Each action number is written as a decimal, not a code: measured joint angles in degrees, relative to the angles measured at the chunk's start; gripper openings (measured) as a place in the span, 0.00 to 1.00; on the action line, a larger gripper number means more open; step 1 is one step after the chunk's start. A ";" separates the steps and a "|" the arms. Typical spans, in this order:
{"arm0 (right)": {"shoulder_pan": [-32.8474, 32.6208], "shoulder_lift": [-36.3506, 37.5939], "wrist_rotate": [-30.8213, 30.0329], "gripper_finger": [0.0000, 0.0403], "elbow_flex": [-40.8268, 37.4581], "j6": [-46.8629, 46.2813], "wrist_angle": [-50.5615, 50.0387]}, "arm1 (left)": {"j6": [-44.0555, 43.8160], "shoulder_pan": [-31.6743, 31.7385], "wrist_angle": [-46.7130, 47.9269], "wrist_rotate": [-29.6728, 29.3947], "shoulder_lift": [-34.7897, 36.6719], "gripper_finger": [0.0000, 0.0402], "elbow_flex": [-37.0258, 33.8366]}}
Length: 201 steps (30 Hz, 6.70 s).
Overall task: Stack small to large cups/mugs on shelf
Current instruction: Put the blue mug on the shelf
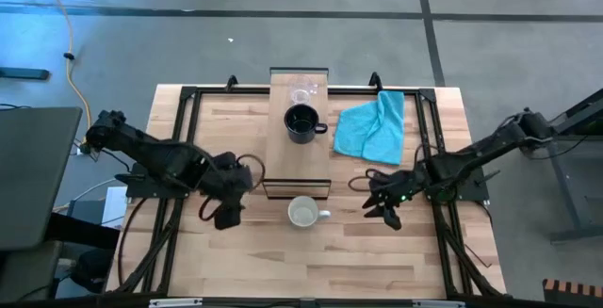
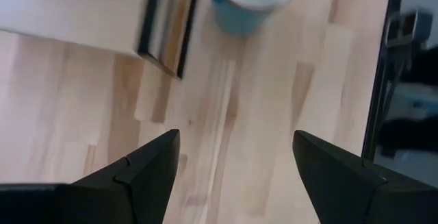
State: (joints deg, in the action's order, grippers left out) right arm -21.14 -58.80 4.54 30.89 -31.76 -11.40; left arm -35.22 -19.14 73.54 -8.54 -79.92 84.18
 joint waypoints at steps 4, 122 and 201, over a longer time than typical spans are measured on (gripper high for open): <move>-1.21 -1.71 0.01 0.34 0.00 -2.84 -0.13 | -3.76 -4.36 0.08 -1.66 0.02 0.67 -2.56; 4.47 -1.47 -7.39 0.34 0.00 -9.65 16.38 | 12.24 35.71 -93.51 44.44 55.14 0.67 -67.12; 3.02 -2.98 -3.26 0.34 5.26 0.08 17.28 | 15.72 22.86 -95.88 19.45 71.06 0.68 -83.64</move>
State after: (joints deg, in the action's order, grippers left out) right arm -18.11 -61.78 1.28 36.15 -31.68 5.88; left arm -19.50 3.71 -22.34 10.91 -8.86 0.54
